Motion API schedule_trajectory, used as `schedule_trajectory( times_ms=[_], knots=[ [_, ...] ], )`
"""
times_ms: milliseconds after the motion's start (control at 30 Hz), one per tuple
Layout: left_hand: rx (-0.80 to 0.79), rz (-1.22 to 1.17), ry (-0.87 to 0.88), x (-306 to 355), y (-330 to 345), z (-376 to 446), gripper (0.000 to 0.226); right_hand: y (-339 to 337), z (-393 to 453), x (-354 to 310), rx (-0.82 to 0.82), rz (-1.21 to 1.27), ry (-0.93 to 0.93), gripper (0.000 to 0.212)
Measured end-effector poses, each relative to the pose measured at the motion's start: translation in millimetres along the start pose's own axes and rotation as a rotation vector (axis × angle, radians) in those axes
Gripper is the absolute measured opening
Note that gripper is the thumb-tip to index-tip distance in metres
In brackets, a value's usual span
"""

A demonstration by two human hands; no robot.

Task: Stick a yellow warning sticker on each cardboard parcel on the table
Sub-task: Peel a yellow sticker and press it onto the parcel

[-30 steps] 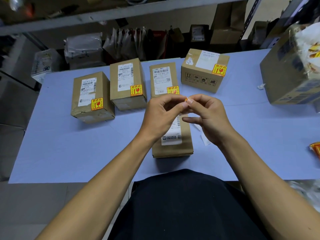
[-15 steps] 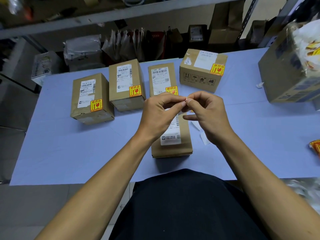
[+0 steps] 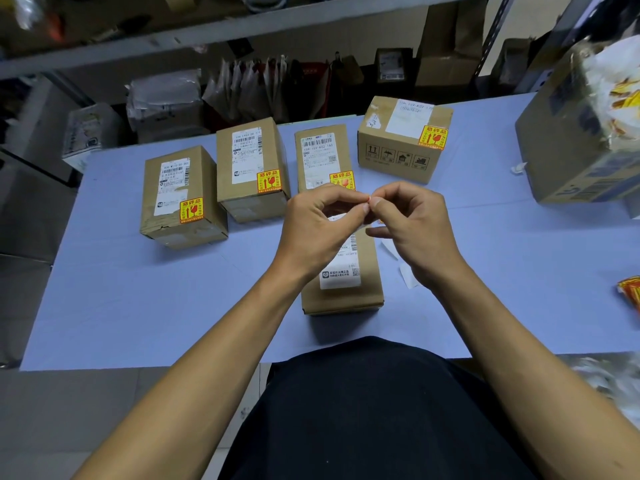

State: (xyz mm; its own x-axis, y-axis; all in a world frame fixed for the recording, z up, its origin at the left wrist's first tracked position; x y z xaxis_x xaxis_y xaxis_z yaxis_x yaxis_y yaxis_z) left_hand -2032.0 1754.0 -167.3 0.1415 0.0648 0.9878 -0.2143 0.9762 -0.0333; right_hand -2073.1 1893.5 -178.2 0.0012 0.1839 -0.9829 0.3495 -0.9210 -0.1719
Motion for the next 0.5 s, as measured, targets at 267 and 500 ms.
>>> schedule_trajectory(
  times_ms=[267,500],
  knots=[
    [0.000,-0.070,-0.114,-8,-1,2,0.006,5,-2,-1,-0.022,-0.211,-0.119,0.014],
    [0.061,-0.003,-0.243,-22,0,0,0.015,5,4,18,0.019,-0.248,-0.020,0.014]
  ],
)
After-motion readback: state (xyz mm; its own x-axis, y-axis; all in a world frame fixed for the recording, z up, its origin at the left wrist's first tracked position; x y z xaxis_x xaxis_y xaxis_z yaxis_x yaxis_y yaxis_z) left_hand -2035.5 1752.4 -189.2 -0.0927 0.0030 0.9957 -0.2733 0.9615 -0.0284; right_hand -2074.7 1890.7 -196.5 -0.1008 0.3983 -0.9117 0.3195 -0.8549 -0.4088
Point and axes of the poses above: each hand's wrist, its own z-axis towards the middle knuckle, its own y-axis out of the palm, x = y × z, the point moved 6 cm from there along z, towards the middle knuckle, and after that the axes turned 10 degrees about -z, right-handed, at the moved point
